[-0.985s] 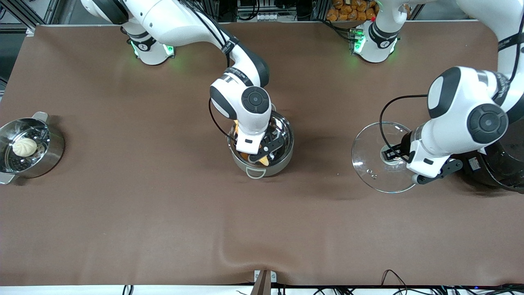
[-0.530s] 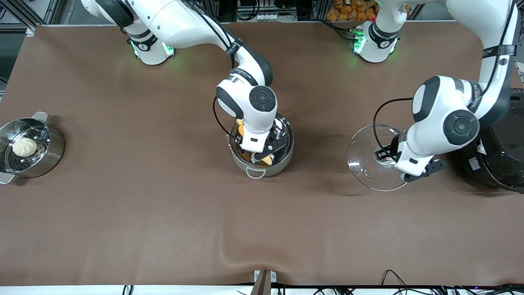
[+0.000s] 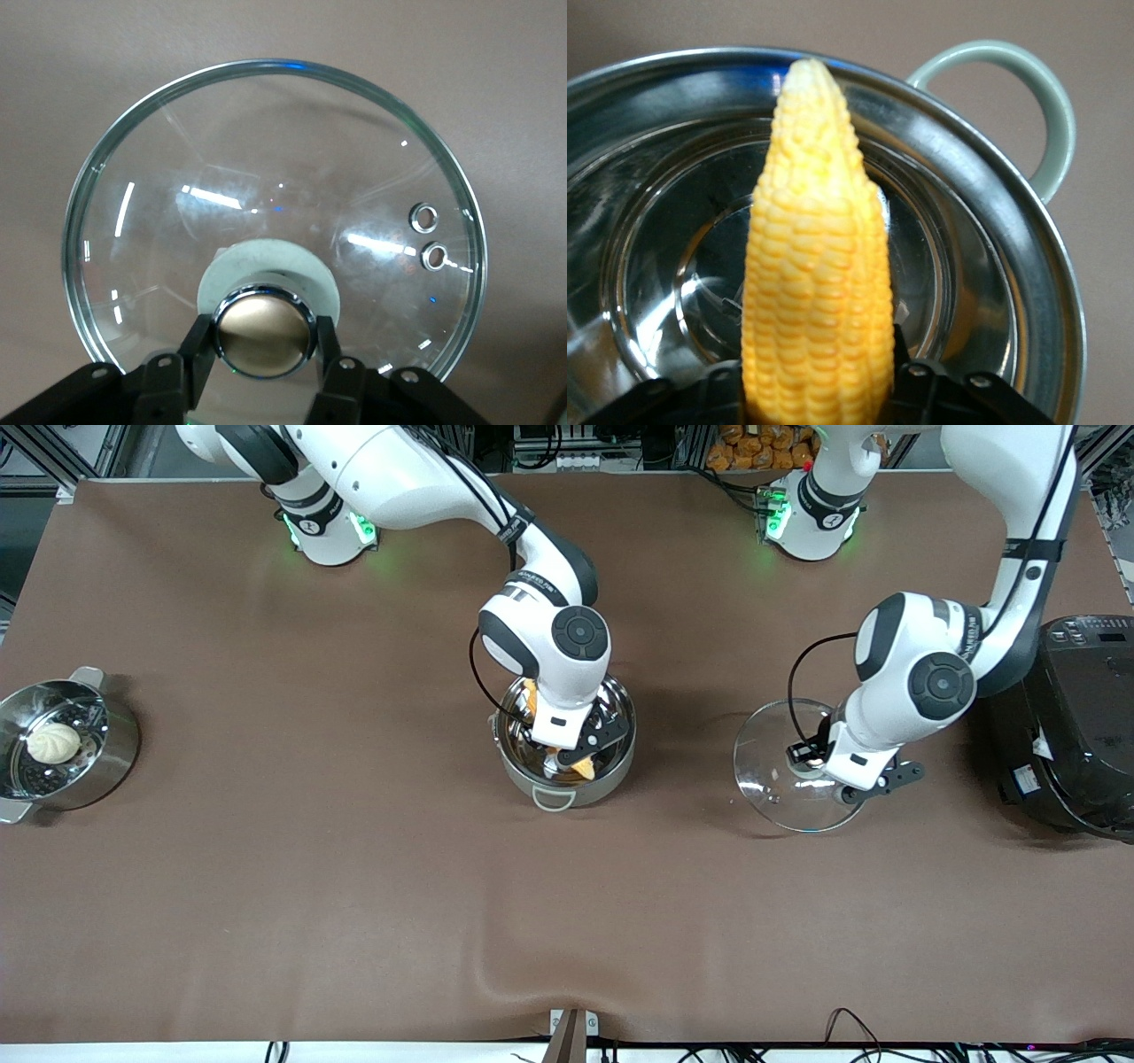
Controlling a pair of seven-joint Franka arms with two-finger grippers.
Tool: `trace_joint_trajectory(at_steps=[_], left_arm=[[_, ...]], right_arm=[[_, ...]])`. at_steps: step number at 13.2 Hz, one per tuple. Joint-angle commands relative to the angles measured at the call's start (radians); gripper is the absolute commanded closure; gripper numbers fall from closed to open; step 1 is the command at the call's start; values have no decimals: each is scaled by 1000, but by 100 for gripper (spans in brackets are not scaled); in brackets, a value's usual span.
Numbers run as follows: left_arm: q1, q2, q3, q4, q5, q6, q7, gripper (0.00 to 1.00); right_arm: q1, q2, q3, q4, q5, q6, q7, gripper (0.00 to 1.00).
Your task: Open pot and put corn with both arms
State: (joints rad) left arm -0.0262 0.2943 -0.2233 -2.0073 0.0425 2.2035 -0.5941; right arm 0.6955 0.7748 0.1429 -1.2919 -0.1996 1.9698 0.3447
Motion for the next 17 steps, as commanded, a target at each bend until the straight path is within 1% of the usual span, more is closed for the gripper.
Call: trace_joint_trajectory(at_steps=[1,3,5,7,8,10,11,13,15,17], left_arm=[[3,-40,-7,-85,17,82,-18,100],[3,-26,-7,-123,17,146,-16,100],[3,3,-7,-128,17,169,-16,100],[3,26,-7,-131,17,191,-16,100],[3,31,-7,-134,17,202,-16,100],[5,46,-7,-137,17,228,-16,100],[3,67,-7,-137,17,249,-16,100],[2,95,-5,-137,17,277,-15,100],[3,95,-5,-137,19,275,-15,100],[3,95,-5,-136,19,275,-15,100]], right_arm=[[1,1,-5,29,-18,-14,23,0],[-7,-15,-5,31,-14,-20,23,0],[-28,-38,-5,31,-1,-28,20,0],[-69,-84,-2,31,12,-103,19,0],[-100,-119,-2,31,35,-136,19,0],[-187,-179,-2,28,126,-208,10,0],[-233,-204,1,28,147,-251,-9,0],[-309,-258,0,19,147,-320,-99,0],[-390,-299,0,10,147,-408,-176,0],[-468,-360,0,-70,149,-416,-197,0]])
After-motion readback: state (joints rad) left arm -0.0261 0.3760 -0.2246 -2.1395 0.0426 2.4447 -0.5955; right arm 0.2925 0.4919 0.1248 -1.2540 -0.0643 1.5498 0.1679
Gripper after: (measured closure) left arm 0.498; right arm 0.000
